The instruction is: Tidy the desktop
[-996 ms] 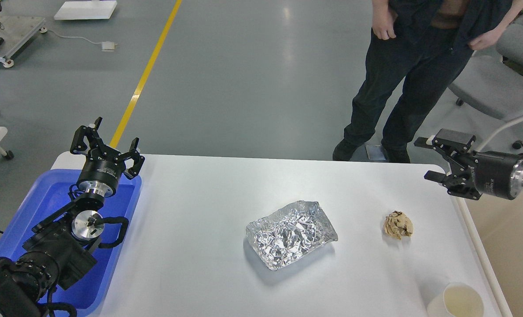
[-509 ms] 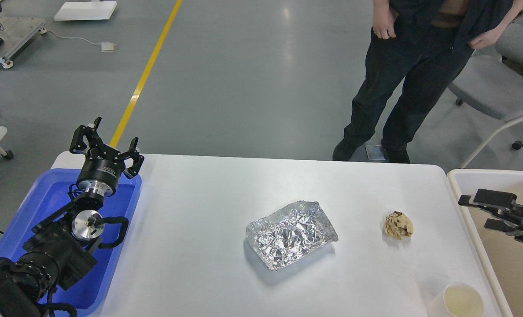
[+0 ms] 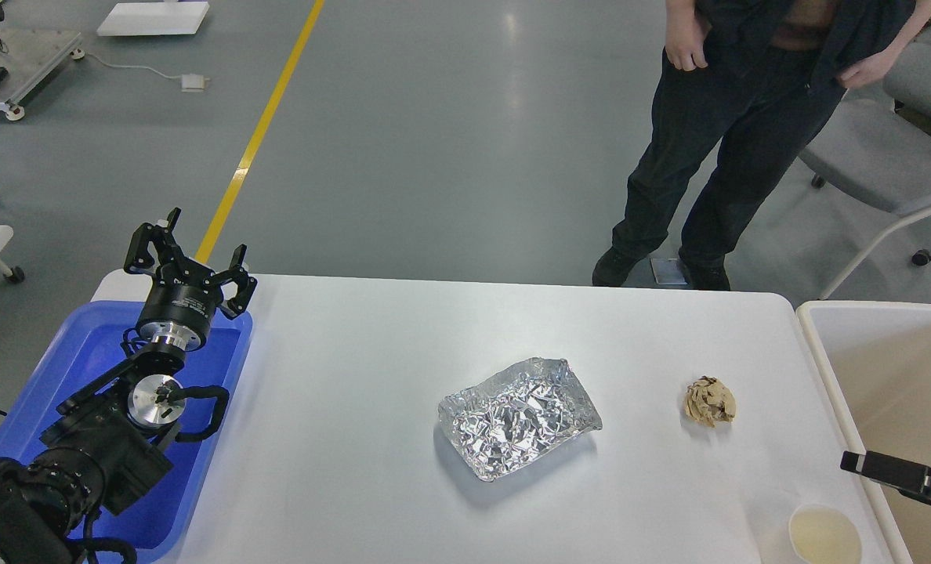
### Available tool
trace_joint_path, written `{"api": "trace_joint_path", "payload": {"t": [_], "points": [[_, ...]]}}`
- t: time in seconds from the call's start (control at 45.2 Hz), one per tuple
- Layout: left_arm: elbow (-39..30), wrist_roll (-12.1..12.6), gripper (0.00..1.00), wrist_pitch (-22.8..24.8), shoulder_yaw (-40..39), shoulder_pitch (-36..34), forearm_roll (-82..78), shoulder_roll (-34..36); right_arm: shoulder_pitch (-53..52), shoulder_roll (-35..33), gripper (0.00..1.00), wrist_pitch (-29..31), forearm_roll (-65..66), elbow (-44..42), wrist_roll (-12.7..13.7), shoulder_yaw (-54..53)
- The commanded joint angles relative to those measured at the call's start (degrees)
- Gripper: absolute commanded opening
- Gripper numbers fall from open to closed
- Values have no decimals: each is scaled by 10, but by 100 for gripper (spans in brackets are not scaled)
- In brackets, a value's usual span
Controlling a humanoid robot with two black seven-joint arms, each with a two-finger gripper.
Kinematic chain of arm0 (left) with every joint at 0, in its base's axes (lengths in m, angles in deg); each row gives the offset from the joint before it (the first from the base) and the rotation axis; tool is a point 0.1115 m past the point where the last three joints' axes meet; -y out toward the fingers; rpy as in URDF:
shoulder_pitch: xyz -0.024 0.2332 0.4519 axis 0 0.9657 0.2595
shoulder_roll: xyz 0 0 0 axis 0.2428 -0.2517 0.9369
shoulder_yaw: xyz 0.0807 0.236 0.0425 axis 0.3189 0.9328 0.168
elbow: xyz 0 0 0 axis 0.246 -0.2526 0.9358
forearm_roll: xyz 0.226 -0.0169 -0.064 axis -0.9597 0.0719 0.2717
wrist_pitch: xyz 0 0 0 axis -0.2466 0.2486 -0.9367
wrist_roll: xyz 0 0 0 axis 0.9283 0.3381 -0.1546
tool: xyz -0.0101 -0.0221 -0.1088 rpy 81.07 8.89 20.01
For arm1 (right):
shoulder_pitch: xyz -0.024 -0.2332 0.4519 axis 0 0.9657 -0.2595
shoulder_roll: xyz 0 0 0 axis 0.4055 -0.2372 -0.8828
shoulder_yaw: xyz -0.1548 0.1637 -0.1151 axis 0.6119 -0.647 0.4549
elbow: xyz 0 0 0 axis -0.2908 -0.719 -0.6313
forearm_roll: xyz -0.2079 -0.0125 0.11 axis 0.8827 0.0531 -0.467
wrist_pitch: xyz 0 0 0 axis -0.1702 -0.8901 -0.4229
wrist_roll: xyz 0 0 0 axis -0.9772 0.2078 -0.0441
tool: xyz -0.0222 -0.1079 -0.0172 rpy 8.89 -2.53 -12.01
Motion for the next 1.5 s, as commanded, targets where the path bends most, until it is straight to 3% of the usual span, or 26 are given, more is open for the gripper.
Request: {"api": "trace_joint_path", "payload": {"t": [0.0, 0.487, 0.996, 1.084, 1.283, 1.482], "points": [[0, 0, 100, 0, 0, 0, 0, 0, -1, -17, 100, -50, 42, 45, -9, 50], [0, 0, 100, 0, -1, 0, 0, 0, 6, 11, 100, -99, 71, 38, -9, 89], [0, 0, 100, 0, -1, 0, 0, 0, 14, 79, 99, -161, 63, -34, -9, 138], [-1, 0, 100, 0, -1, 0, 0, 0, 14, 81, 95, -168, 63, -37, -10, 138], [0, 0, 100, 0, -1, 0, 0, 0, 16, 84, 72, -170, 63, -37, -28, 139], [0, 0, 100, 0, 0, 0, 0, 0, 20, 84, 62, -171, 63, -37, -30, 139]]}}
